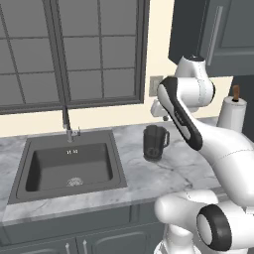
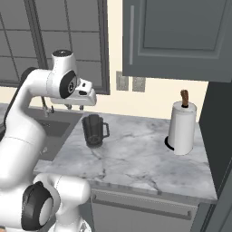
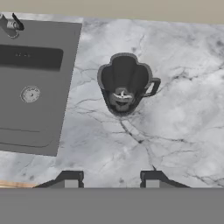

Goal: Turn on the sink faucet and place the jug under the water for a few seconds to fill it up.

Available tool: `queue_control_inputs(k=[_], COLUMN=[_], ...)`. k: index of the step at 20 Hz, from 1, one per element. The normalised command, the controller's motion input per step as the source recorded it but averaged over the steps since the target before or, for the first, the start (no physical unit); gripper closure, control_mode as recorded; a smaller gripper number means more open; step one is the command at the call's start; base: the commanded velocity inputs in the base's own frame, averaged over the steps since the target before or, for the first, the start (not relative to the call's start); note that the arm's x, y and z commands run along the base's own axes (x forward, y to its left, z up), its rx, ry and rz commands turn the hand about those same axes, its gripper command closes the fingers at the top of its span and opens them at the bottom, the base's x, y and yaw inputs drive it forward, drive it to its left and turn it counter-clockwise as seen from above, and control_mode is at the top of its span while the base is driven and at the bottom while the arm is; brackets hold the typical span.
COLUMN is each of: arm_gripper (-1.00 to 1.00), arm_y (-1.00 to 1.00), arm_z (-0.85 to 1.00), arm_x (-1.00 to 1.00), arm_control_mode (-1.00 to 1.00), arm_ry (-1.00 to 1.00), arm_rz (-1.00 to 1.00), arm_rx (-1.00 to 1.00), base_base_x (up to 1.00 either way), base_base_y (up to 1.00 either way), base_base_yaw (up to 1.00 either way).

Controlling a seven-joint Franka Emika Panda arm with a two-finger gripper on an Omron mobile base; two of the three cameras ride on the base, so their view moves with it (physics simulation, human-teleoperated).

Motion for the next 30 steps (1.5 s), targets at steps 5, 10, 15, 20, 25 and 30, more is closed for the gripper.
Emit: queue_control_inputs(k=[5,10,15,20,25,30], arm_gripper=[-1.0,-1.0,-1.0,-1.0,-1.0,-1.0], arm_y=[0.0,0.0,0.01,0.06,0.0,0.0], arm_z=[-0.01,0.0,-0.15,-0.21,-0.14,0.0], arm_x=[-0.15,-0.41,-0.43,-0.21,-0.03,0.0], arm_control_mode=[-1.0,-1.0,-1.0,-1.0,-1.0,1.0], arm_ry=[0.0,0.0,0.0,0.0,0.0,0.0], arm_rz=[0.0,0.0,0.0,0.0,0.0,0.0], arm_rx=[0.0,0.0,0.0,0.0,0.0,0.0], base_base_x=[0.0,0.0,0.0,0.0,0.0,0.0], base_base_y=[0.0,0.0,0.0,0.0,0.0,0.0], base_base_yaw=[0.0,0.0,0.0,0.0,0.0,0.0])
